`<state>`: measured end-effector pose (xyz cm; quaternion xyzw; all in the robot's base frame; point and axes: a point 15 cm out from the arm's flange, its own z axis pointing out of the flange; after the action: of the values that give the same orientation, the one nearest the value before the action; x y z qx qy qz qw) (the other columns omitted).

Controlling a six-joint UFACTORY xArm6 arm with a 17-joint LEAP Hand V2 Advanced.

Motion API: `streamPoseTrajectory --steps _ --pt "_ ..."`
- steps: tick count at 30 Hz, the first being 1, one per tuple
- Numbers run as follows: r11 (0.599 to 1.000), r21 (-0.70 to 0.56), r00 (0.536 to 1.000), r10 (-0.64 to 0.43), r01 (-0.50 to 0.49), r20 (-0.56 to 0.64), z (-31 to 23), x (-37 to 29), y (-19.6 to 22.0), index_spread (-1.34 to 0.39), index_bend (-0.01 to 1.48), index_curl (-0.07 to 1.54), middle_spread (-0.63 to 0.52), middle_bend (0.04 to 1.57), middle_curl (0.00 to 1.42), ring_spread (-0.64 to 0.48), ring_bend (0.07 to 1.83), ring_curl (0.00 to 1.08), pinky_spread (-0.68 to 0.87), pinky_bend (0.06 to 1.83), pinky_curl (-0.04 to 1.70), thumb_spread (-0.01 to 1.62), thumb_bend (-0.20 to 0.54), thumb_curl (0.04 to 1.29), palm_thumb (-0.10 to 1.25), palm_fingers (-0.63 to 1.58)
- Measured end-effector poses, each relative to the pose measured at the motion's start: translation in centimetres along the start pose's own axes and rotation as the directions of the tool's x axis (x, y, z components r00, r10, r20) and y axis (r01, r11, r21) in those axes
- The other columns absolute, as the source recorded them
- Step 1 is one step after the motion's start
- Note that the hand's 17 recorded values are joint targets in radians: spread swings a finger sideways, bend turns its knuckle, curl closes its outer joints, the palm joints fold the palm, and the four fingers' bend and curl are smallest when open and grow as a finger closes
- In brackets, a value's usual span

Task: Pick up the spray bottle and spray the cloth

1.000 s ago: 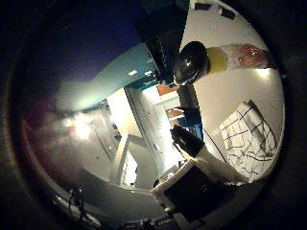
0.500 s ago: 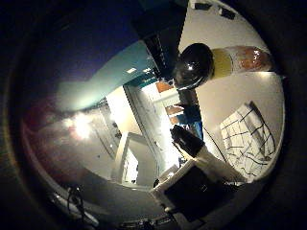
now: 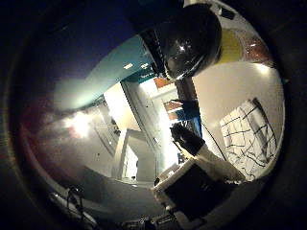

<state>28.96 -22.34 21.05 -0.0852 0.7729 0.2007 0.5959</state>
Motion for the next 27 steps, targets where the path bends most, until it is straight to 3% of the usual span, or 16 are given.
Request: streamPoseTrajectory --steps 13,17,21,25,27 --pt "0.999 -0.033 1.0 0.004 -0.004 -0.009 2.2 -0.2 -1.7 -0.11 0.16 0.3 0.05 0.34 0.41 0.13 0.46 0.3 0.32 0.23 0.3 0.99 -0.025 0.39 0.74 0.28" --pt "0.999 -0.046 1.0 0.004 -0.005 -0.011 2.7 -0.2 -2.0 -0.15 0.17 0.31 -0.02 0.4 0.43 0.03 0.58 0.33 0.31 0.2 0.28 0.99 -0.024 0.39 0.75 0.42" --pt "0.998 -0.055 1.0 0.011 -0.011 -0.009 3.2 -0.1 -2.0 -0.23 0.22 0.36 -0.15 0.52 0.51 -0.14 0.77 0.4 0.22 0.2 0.26 0.98 -0.022 0.39 0.76 0.62" --pt "0.998 -0.062 1.0 0.011 -0.012 -0.01 3.4 0.0 -2.3 -0.31 0.3 0.44 -0.24 0.61 0.61 -0.25 0.9 0.48 0.11 0.25 0.27 0.98 -0.022 0.39 0.78 0.73" --pt "0.998 -0.064 1.0 0.017 -0.018 -0.01 3.5 0.2 -2.4 -0.37 0.37 0.52 -0.28 0.68 0.69 -0.29 0.97 0.53 0.0 0.37 0.29 0.97 -0.023 0.4 0.79 0.85"
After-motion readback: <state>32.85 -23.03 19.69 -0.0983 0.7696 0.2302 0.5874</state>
